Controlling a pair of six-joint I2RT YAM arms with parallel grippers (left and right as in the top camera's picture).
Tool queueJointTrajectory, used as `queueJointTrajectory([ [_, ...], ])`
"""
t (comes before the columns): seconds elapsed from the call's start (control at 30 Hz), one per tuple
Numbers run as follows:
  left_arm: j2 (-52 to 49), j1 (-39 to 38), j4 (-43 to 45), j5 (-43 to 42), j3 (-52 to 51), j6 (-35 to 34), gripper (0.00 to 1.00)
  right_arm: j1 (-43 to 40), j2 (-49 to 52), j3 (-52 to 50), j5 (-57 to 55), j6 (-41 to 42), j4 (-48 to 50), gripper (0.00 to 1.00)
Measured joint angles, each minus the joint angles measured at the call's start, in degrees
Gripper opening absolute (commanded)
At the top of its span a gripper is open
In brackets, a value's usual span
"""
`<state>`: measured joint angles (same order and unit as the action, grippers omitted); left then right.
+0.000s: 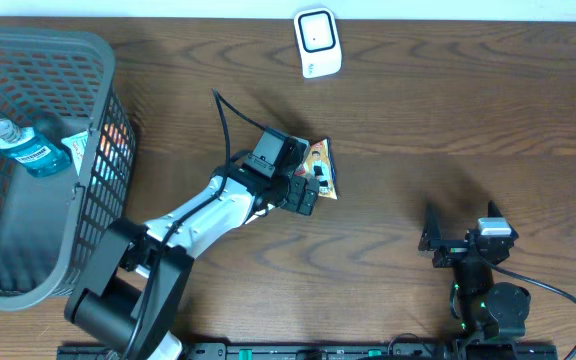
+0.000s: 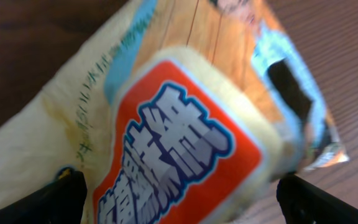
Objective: Scan the item barcode
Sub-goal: 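Lift the snack bag out and carry it to the table center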
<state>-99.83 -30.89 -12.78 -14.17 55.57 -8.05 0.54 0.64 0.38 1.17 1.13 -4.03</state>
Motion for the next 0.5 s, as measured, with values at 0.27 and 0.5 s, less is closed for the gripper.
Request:
queueJointTrajectory([
  [0.27,17.25,0.00,-3.19,1.11,0.09,1.66,0.98,0.00,0.00,0.00,0.00,0.00,0.00,0.99],
  [0.5,34.88,0.02,-5.97,3.63,0.39,4.35,0.98,0.00,0.00,0.00,0.00,0.00,0.02,0.99],
])
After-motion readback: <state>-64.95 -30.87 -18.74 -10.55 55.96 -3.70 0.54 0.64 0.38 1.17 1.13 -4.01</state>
